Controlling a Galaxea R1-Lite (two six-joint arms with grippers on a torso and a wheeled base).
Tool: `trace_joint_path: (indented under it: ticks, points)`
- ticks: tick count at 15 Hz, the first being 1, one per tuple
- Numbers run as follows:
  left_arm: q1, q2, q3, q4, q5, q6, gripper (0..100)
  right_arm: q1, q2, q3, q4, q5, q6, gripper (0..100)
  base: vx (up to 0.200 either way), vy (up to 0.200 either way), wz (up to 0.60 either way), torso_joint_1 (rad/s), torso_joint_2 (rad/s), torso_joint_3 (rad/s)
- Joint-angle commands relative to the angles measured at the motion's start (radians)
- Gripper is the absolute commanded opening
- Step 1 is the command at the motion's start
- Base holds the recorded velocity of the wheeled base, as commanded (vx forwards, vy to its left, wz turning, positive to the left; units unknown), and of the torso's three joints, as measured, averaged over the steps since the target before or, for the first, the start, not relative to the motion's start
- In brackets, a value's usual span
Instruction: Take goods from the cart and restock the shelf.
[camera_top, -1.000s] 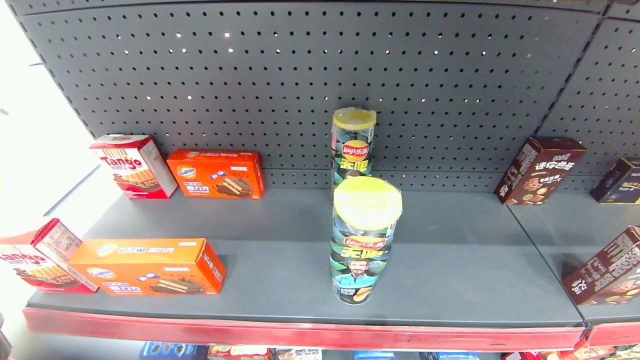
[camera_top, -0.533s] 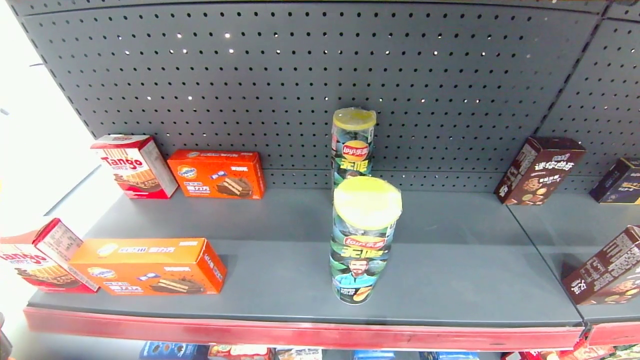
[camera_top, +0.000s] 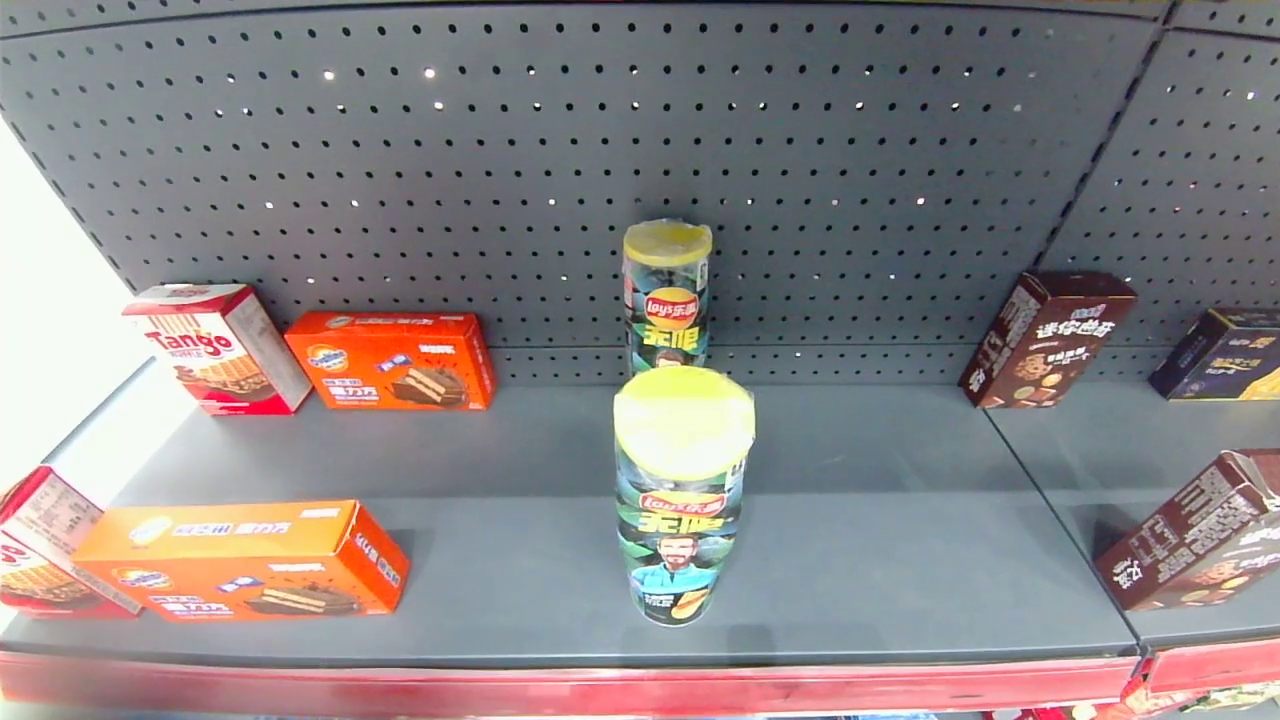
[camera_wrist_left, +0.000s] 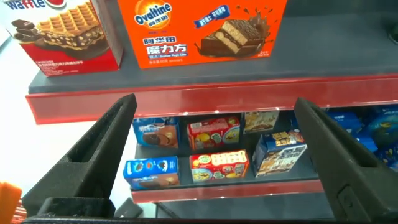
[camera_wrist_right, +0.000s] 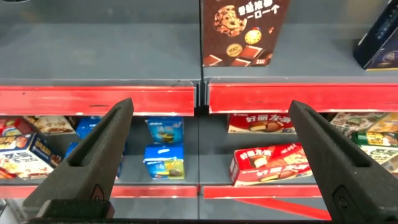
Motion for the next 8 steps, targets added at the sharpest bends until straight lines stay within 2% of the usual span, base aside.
trace_joint_path:
  ticks: [1,6,7,8]
  points:
    - [0.0,0.001,0.0,0.0,0.0,0.001,100,0.0,-0.001,0.0,0.0,0.001,0.0,100,0.0,0.0,0.0,0.0,0.0,0.0]
    - [0.0,0.001,0.0,0.0,-0.001,-0.001,100,0.0,-0.001,0.001,0.0,0.001,0.0,100,0.0,0.0,0.0,0.0,0.0,0.0]
    - [0.0,0.001,0.0,0.0,0.0,-0.001,100,0.0,0.001,0.001,0.0,0.001,0.0,100,0.0,0.2,0.0,0.002,0.0,0.002]
    - [0.0,0.001,0.0,0.0,0.0,-0.001,100,0.0,-0.001,0.0,0.0,0.001,0.0,100,0.0,0.0,0.0,0.0,0.0,0.0]
